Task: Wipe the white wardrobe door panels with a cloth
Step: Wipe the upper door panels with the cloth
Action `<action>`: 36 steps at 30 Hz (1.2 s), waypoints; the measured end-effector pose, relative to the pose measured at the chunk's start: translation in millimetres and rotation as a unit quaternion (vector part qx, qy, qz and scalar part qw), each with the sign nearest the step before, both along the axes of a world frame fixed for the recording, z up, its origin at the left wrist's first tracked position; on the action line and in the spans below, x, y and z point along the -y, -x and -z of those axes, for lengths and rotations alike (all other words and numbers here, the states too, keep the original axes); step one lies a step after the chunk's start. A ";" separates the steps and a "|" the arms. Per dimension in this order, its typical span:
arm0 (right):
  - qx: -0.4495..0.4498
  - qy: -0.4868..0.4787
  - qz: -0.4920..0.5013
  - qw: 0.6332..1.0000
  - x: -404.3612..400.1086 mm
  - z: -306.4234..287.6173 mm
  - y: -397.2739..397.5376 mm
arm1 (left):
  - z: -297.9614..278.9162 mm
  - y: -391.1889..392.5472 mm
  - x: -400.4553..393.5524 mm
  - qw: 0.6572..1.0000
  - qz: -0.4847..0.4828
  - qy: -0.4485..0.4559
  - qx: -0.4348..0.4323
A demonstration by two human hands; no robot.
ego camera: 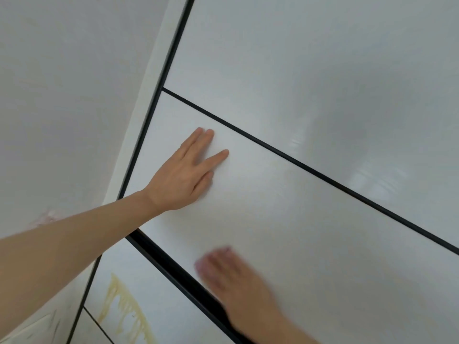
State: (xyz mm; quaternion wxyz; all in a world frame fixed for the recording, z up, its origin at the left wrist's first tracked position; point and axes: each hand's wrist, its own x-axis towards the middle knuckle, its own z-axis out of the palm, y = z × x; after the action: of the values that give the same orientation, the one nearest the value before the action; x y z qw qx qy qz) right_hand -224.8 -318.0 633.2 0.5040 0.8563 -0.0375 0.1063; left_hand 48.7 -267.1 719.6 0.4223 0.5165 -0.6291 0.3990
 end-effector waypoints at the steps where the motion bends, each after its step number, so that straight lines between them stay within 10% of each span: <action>1: -0.007 -0.013 -0.013 1.000 -0.7 21.5 -2.9 | -0.4 -6.8 -1.3 1.000 -0.010 -0.003 -0.002; 4: -0.060 -0.059 -0.009 0.996 -8.5 4.4 -10.7 | 1.3 -25.3 -6.7 0.999 -0.020 -0.022 -0.036; 11: 0.314 -0.020 0.023 0.949 -3.0 -189.9 -45.0 | -5.0 -39.6 -17.0 0.995 -0.027 -0.016 -0.090; 18: -0.066 -0.002 0.028 0.997 -6.0 8.8 -59.9 | -0.3 -59.0 -22.0 0.996 -0.015 -0.030 -0.078; 27: 0.278 0.047 0.029 0.959 -0.3 -183.3 -124.2 | 15.0 -92.1 -19.3 0.993 -0.033 -0.074 -0.084; 33: -0.092 -0.002 0.011 0.996 -7.5 10.8 -133.0 | 23.2 -103.1 -16.7 0.987 -0.004 -0.095 -0.129; 36: -0.070 -0.005 -0.002 0.998 -2.7 -4.1 -143.0 | 23.6 -107.8 -22.2 0.982 0.020 -0.112 -0.154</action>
State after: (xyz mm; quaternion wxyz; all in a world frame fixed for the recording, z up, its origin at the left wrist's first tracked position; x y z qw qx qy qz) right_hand -81.8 -315.4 637.3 0.5012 0.8641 -0.0007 0.0475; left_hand 156.6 -244.9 696.0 0.4614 0.6027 -0.6078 0.2333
